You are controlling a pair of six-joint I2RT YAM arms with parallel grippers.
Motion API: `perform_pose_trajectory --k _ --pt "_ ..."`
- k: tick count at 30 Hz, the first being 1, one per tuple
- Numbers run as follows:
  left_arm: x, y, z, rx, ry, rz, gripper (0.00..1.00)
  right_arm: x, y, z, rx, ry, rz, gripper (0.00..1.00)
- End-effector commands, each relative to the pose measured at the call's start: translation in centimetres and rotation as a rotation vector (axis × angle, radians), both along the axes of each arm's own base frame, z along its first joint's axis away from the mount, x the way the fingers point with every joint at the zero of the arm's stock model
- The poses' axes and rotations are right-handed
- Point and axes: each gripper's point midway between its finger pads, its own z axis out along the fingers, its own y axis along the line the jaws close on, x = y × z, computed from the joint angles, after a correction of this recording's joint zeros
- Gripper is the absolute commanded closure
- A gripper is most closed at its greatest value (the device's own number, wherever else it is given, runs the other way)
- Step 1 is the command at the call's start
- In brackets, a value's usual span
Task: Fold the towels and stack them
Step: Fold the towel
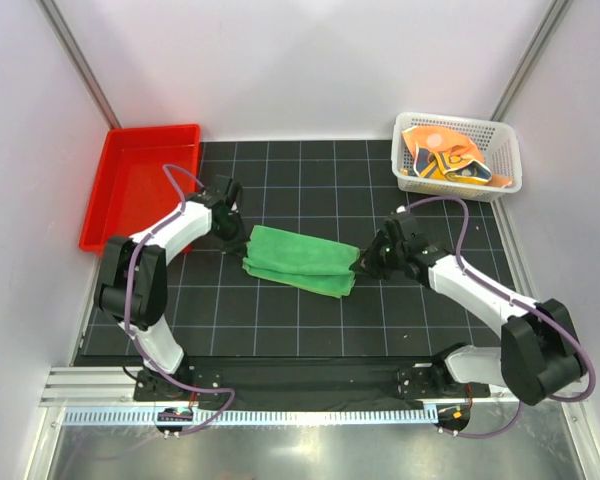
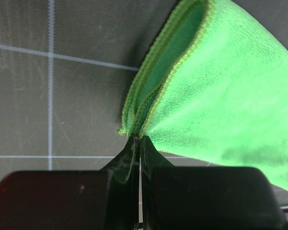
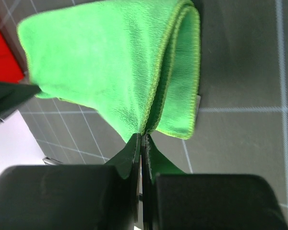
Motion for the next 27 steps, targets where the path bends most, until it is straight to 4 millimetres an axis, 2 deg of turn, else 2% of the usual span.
perform_pose_trajectory --k 1,3,5,11,14,16,18,20,21,23,24,27 --pt "-0.7 1.6 0.5 0.061 -0.009 -0.011 1.00 -2.6 -0.6 -1.7 -0.002 0.045 0.020 0.99" --pt "-0.7 1.8 0.2 0.067 -0.002 -0.010 1.00 -3.3 -0.5 -2.6 0.036 0.039 0.014 0.99" --pt "-0.8 1.9 0.1 0.073 0.000 -0.008 1.00 -3.7 0.3 -2.6 0.091 0.027 0.032 0.99" --pt "-0.3 1.3 0.4 0.049 0.001 -0.019 1.00 -3.4 1.6 -2.3 0.176 -0.026 0.049 0.99" --pt "0.2 0.9 1.0 0.033 -0.012 -0.021 1.00 -2.8 1.9 -1.3 0.181 -0.050 0.042 0.99" --pt "0.2 0.6 1.0 0.016 -0.002 -0.025 1.00 -2.5 2.2 0.1 0.195 -0.057 0.036 0.99" --pt "-0.2 0.6 0.3 0.015 0.018 -0.022 1.00 -2.6 2.8 1.1 0.208 -0.043 0.027 0.99" --pt "-0.4 0.7 -0.5 0.019 0.026 -0.019 1.00 -3.6 3.6 0.9 0.192 -0.027 0.022 0.99" --pt "-1.1 0.8 -1.2 0.025 0.047 -0.017 1.00 -5.0 4.5 0.1 0.166 -0.017 0.052 0.99" --pt "-1.3 0.9 -1.7 0.024 0.048 -0.016 1.00 -6.0 4.6 -0.6 0.156 -0.005 0.034 0.99" --pt "-1.6 1.1 -1.9 0.032 0.052 -0.015 1.00 -7.1 4.4 -2.1 0.128 0.004 0.025 0.99" --pt "-1.6 1.3 -1.8 0.041 0.044 -0.015 1.00 -8.6 4.4 -4.2 0.147 0.027 0.006 0.99"
